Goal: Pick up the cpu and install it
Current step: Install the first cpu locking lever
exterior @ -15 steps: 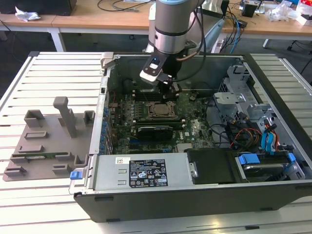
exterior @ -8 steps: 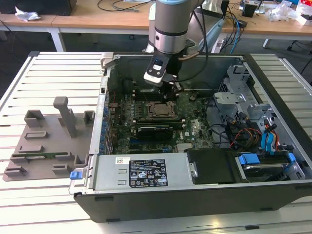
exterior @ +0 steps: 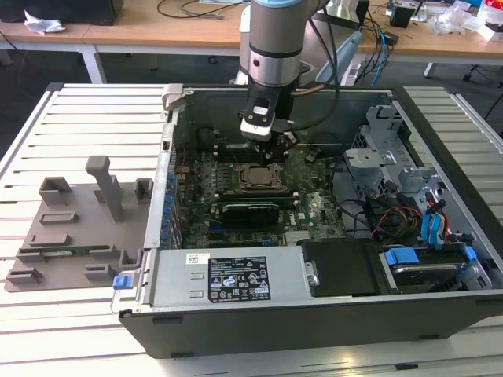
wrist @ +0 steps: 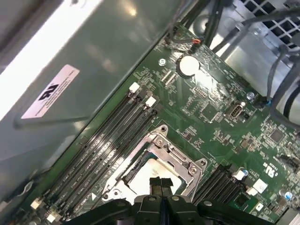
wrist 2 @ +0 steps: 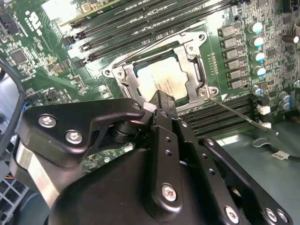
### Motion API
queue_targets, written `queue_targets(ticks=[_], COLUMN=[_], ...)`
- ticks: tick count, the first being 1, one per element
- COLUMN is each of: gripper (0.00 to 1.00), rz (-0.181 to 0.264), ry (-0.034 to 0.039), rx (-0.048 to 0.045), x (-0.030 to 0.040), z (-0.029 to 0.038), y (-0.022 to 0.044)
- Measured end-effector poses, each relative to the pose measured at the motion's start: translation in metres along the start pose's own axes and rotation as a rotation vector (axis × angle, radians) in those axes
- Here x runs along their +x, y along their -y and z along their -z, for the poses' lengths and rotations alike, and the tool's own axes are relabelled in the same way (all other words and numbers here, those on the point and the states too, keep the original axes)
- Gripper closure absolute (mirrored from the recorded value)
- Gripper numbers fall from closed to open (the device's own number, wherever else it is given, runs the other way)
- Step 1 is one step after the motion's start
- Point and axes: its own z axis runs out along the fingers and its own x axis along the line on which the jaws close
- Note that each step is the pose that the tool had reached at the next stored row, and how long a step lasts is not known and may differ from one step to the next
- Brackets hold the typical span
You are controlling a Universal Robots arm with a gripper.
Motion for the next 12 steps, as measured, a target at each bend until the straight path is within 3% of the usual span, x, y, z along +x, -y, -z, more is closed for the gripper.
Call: queue_targets(ticks=[2,5,12], gripper=[0.89,0.89,0.89], rz=[0.026,0.101,0.197], ry=[0.0005,0.0016,0.0030], rx=[-0.0009,-0.0038,-0.0074], x=[0.0000,0.0000,0.0000], z=[0.0000,0.0000,0.0000], y=[0.0000,0.0000,0.0000])
